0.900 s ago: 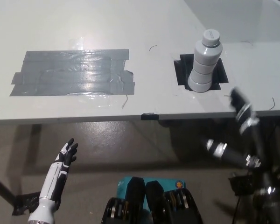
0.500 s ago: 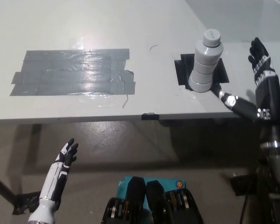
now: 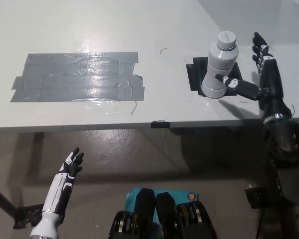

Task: A white bottle is kept in the middle of the desk infront of the robot and the robot picks it up with its right hand and passes it to a person

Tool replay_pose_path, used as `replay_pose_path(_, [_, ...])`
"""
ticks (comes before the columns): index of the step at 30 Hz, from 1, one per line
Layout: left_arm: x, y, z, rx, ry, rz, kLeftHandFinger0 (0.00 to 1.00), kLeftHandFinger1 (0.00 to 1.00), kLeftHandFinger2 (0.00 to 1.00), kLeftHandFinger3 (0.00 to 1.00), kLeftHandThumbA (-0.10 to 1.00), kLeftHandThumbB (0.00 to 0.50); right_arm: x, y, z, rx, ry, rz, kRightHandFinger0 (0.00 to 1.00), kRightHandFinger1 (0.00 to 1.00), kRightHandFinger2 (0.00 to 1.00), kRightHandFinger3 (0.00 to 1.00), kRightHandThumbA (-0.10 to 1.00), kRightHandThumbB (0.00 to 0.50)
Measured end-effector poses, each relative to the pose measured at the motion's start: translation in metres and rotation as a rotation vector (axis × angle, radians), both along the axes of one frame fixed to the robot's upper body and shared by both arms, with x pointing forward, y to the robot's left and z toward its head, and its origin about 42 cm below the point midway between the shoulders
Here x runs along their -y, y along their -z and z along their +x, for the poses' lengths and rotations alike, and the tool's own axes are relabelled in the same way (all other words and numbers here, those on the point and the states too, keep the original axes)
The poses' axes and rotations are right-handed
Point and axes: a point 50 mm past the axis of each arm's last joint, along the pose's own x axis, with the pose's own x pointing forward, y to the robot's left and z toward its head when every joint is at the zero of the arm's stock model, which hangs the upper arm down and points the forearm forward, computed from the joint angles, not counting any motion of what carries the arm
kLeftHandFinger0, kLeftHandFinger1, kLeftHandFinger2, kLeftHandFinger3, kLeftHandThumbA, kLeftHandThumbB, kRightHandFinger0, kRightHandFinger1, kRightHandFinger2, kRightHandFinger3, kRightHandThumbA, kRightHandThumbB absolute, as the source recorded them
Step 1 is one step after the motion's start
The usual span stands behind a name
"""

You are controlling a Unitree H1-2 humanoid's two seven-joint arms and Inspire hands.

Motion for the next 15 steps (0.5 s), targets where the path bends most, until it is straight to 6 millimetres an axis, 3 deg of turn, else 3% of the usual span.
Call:
replay_pose_path(7, [0.001,0.000,0.000,0.001,0.003,0.001,1.00,1.00,1.00,1.00,1.00,0.161,-0.008,0.010,0.024,-0.102,-0.007,-0.003,1.00,1.00,1.00,1.00,1.00,0.383])
replay_pose_path(15, [0.001,-0.002,0.001,0.005,0.006,0.002,1.00,1.00,1.00,1.00,1.00,0.168,-0.016,0.026,0.037,-0.175,-0.009,-0.040,1.00,1.00,1.00,1.00,1.00,0.446])
